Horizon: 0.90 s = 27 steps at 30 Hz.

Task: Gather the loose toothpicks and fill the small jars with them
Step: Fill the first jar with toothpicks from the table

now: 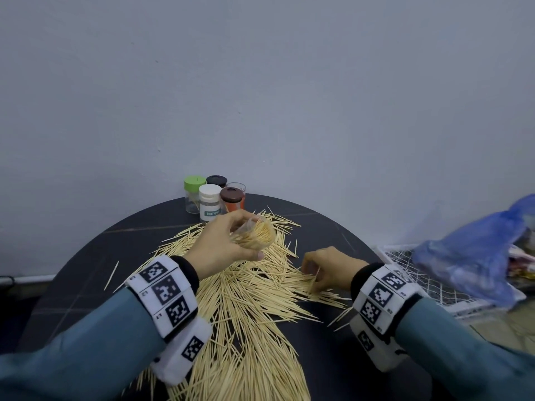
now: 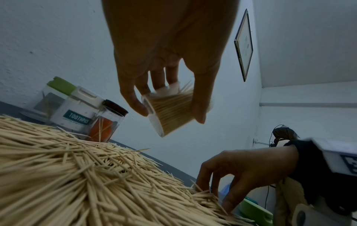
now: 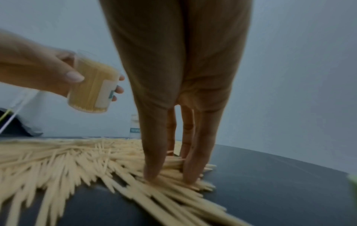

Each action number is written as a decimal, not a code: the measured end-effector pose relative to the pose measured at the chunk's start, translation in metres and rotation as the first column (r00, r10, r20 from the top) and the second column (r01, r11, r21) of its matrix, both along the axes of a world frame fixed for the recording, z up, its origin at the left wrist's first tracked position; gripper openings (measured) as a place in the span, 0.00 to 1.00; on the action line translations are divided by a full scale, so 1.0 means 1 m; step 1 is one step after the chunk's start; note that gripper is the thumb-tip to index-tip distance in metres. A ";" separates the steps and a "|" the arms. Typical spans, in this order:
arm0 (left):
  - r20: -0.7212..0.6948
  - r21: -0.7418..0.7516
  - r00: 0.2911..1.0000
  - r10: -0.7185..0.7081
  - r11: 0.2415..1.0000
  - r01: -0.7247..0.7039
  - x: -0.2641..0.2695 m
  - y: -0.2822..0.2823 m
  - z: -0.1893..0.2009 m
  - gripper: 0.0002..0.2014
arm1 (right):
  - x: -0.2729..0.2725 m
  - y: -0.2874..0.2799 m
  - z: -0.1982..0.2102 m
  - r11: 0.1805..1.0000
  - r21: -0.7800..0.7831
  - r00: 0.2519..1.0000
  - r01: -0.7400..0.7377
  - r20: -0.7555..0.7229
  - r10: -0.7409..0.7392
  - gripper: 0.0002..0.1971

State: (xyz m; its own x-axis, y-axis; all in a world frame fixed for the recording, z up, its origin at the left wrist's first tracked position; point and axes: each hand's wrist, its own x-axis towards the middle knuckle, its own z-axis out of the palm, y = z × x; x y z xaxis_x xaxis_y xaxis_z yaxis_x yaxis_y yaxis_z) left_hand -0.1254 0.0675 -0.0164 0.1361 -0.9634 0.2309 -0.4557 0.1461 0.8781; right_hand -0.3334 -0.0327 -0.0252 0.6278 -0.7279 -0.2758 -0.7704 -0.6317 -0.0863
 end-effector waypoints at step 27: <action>0.005 0.014 1.000 -0.017 1.000 0.017 0.001 0.002 0.001 0.28 | 0.032 0.016 -0.007 0.999 0.040 0.979 -0.009 -0.202 0.017 0.21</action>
